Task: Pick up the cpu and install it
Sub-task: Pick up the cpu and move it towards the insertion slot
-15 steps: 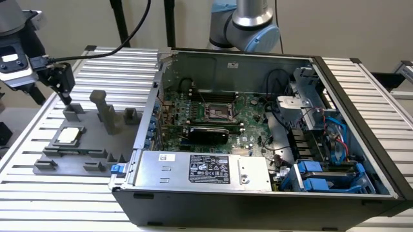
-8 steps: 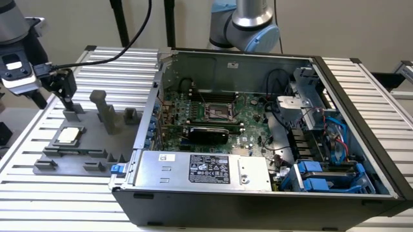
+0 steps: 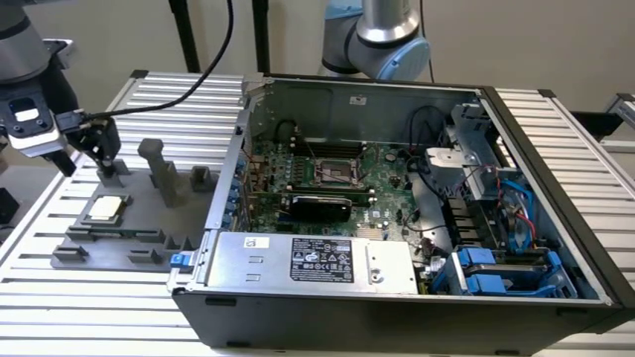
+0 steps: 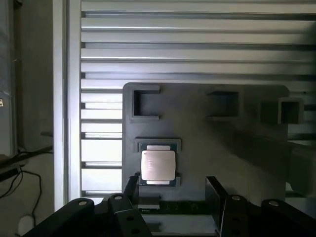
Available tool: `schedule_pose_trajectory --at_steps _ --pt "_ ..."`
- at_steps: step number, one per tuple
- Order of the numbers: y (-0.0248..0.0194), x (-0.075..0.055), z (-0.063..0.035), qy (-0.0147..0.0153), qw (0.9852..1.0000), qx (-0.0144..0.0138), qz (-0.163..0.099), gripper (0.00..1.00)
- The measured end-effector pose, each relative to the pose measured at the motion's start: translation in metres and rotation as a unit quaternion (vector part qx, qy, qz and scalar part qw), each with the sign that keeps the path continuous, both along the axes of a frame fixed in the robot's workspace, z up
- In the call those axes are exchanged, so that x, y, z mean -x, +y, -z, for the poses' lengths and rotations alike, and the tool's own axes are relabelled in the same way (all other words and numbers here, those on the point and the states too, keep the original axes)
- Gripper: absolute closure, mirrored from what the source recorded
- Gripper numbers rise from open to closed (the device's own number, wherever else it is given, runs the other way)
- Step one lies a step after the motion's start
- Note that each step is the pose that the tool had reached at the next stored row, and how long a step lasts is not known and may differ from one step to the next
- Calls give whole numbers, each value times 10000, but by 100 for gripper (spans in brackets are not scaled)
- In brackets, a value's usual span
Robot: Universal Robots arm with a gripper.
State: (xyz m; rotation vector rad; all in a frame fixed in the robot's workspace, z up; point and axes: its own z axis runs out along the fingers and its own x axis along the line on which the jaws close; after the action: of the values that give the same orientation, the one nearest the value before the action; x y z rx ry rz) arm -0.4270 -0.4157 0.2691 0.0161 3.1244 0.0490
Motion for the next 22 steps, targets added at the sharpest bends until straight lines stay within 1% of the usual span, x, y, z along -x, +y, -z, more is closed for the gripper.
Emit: schedule_pose_trajectory --at_steps 5,8,14,17,22 --pt "-57 0 91 -1 10000 -1 72 35" --pt "-80 -1 146 -1 9999 0 105 35" --pt "-87 -1 255 3 9999 0 140 35" --pt "-87 -1 304 20 9999 0 152 35" --pt "-87 -1 379 74 9998 1 158 35"
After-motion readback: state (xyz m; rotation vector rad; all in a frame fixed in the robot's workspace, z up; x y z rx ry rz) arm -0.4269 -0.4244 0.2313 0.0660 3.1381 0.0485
